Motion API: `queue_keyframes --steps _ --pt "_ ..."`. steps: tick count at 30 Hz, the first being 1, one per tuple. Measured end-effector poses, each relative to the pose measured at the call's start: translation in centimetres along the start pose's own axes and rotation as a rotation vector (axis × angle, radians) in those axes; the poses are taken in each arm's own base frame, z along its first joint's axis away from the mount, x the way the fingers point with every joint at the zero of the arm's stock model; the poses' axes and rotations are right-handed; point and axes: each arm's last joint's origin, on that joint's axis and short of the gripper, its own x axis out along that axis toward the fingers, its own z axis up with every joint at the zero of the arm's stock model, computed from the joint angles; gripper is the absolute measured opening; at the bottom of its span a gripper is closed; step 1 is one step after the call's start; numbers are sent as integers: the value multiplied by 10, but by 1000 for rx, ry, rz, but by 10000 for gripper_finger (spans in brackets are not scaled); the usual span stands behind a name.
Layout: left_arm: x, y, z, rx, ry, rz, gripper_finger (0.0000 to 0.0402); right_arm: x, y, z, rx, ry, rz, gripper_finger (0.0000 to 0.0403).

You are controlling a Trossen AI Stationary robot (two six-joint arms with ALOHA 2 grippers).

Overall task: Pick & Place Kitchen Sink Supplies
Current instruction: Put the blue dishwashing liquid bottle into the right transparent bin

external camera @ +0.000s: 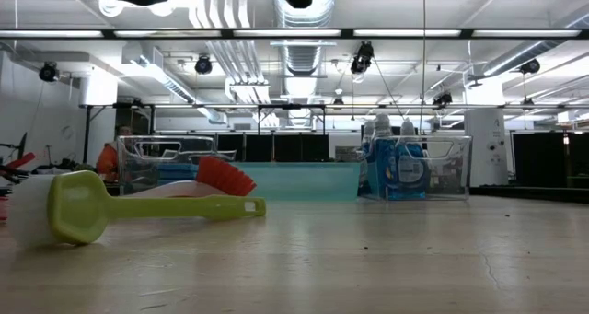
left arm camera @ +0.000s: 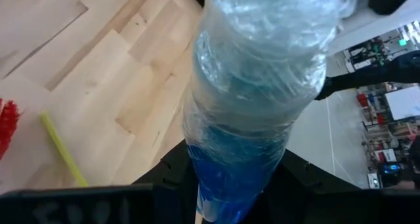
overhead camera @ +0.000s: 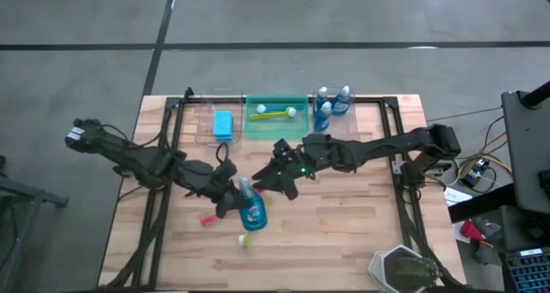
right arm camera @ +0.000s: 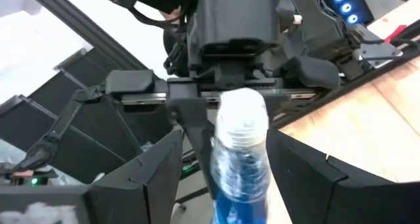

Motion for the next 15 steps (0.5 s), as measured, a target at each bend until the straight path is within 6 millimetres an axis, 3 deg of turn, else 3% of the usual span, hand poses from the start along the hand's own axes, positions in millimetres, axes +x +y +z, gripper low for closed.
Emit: queue_keyframes --steps 15 --pt "1 0 3 7 7 -26 127 11 -8 -3 14 -25 47 217"
